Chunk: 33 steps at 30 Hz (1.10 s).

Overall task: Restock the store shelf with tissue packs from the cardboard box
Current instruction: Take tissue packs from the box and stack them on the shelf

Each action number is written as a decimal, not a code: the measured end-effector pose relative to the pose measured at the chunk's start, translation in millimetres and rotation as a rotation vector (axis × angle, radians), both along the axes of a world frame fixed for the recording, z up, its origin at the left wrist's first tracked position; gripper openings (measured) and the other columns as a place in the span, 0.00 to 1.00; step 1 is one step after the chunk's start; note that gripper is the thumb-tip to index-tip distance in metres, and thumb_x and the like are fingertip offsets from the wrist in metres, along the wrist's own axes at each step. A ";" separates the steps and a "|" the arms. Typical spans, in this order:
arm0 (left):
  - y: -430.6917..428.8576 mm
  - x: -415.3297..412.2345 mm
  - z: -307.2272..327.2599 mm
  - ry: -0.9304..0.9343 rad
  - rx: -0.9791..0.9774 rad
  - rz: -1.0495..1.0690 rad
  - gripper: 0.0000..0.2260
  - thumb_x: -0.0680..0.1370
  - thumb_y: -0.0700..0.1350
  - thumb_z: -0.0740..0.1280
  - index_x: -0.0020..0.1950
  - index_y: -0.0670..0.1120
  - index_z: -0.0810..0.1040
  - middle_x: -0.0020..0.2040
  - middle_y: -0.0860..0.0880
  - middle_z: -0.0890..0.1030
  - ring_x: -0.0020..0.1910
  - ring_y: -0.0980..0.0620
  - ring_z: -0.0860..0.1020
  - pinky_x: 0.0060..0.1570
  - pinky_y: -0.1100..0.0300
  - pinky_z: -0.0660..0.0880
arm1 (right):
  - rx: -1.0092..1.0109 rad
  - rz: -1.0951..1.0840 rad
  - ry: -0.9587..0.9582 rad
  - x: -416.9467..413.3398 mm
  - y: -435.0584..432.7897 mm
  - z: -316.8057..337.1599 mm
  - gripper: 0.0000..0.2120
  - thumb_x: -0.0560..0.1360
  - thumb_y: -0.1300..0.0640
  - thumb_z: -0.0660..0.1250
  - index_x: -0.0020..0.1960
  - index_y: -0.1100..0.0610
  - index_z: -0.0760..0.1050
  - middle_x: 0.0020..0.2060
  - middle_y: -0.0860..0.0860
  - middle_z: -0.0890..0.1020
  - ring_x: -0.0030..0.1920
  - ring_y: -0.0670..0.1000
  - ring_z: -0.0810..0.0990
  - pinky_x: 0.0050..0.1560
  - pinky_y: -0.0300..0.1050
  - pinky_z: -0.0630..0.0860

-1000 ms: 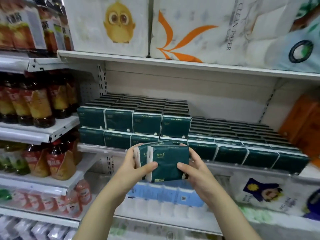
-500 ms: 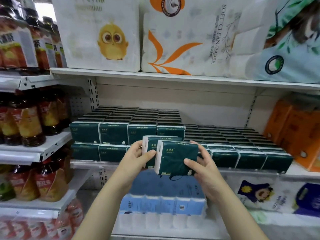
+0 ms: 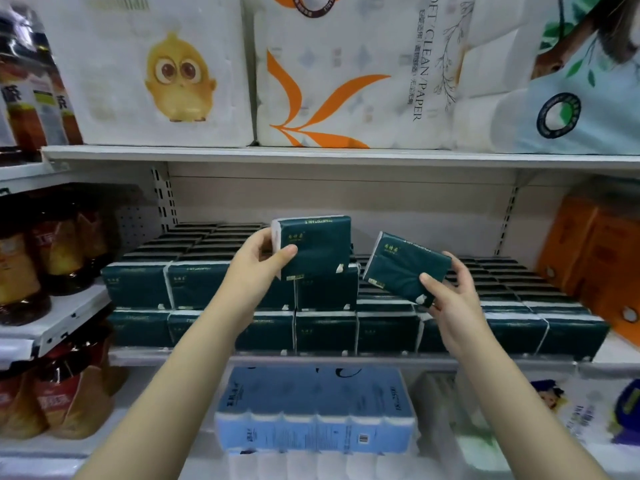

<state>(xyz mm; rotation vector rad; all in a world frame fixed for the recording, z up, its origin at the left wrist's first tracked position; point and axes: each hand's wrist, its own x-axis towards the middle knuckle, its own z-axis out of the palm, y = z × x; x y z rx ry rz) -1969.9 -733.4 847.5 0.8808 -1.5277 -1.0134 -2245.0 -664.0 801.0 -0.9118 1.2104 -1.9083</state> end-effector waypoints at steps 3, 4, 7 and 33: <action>-28.9 -13.1 10.0 0.013 0.078 -0.067 0.10 0.79 0.46 0.67 0.60 0.49 0.77 0.54 0.50 0.83 0.50 0.53 0.80 0.45 0.60 0.72 | 0.040 -0.031 0.030 -29.9 -30.8 5.7 0.26 0.78 0.63 0.67 0.70 0.46 0.63 0.51 0.50 0.82 0.46 0.47 0.82 0.43 0.42 0.74; -39.1 -18.4 13.5 0.016 0.124 -0.099 0.10 0.79 0.45 0.66 0.60 0.48 0.78 0.54 0.49 0.83 0.48 0.53 0.80 0.44 0.60 0.73 | 0.056 -0.036 0.052 -37.7 -42.1 6.9 0.26 0.78 0.63 0.67 0.70 0.47 0.63 0.51 0.50 0.82 0.47 0.47 0.81 0.43 0.42 0.74; -72.6 -36.6 20.3 -0.006 0.199 -0.090 0.11 0.78 0.46 0.68 0.58 0.45 0.78 0.53 0.47 0.84 0.49 0.50 0.82 0.51 0.55 0.76 | 0.081 -0.054 0.093 -59.0 -78.4 6.3 0.25 0.77 0.63 0.68 0.69 0.45 0.66 0.55 0.53 0.81 0.51 0.49 0.80 0.44 0.43 0.74; -183.9 -118.6 3.2 0.050 0.152 0.091 0.11 0.80 0.43 0.65 0.62 0.44 0.76 0.54 0.49 0.81 0.51 0.53 0.79 0.45 0.62 0.74 | 0.230 -0.150 0.603 -86.4 -256.0 -38.7 0.19 0.75 0.67 0.69 0.65 0.64 0.72 0.58 0.59 0.79 0.58 0.58 0.78 0.60 0.51 0.76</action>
